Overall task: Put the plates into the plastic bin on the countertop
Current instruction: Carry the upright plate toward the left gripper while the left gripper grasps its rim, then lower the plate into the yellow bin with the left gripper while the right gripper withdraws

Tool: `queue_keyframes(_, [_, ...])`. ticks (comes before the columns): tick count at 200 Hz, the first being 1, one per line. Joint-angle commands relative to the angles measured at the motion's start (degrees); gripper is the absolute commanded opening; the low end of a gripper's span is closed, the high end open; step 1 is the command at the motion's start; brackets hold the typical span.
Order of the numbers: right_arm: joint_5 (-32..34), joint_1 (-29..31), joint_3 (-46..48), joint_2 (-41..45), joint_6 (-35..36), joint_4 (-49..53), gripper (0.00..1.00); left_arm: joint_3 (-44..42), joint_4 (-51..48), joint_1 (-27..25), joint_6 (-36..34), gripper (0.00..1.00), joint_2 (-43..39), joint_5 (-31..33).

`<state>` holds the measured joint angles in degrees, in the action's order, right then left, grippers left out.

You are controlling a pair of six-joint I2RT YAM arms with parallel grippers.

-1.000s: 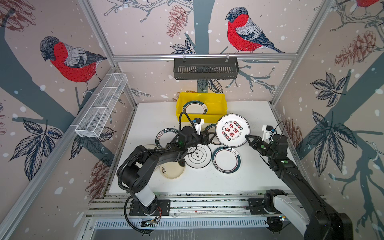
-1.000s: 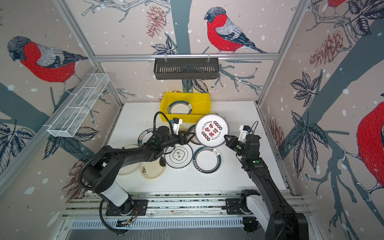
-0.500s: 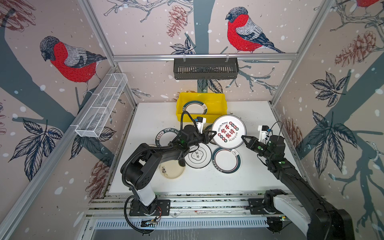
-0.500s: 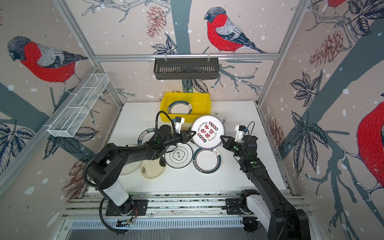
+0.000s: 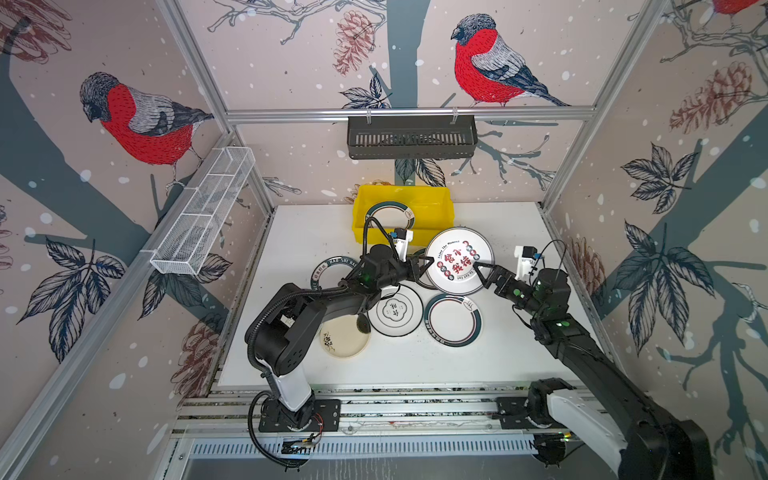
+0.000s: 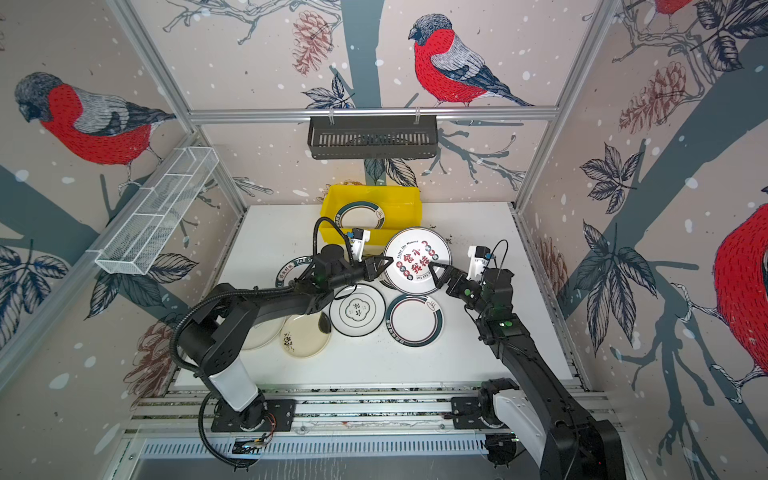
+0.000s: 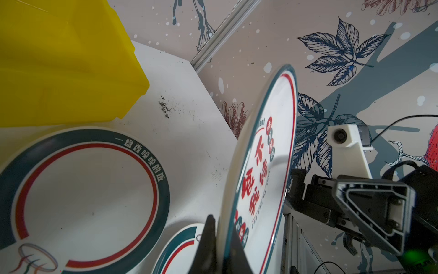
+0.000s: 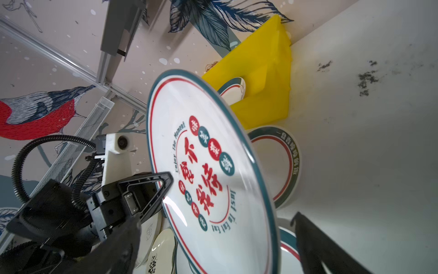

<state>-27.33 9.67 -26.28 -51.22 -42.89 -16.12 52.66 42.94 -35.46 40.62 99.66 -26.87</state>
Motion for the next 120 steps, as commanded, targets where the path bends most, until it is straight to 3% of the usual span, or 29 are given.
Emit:
queue_keyframes(1, [4.42, 0.6, -1.34, 1.87, 2.16, 1.31, 1.0, 3.07, 1.18, 1.77, -2.04, 0.0, -0.19, 1.0])
queue_keyframes(40, [7.54, 0.79, -1.76, 5.19, 3.8, 5.1, 1.0, 7.24, -0.3, 7.81, -2.18, 0.0, 0.41, 1.79])
queue_keyframes(120, [11.08, 2.54, -2.1, 10.39, 3.03, 8.4, 1.0, 17.73, -12.86, 18.63, -10.66, 0.0, 4.3, 10.0])
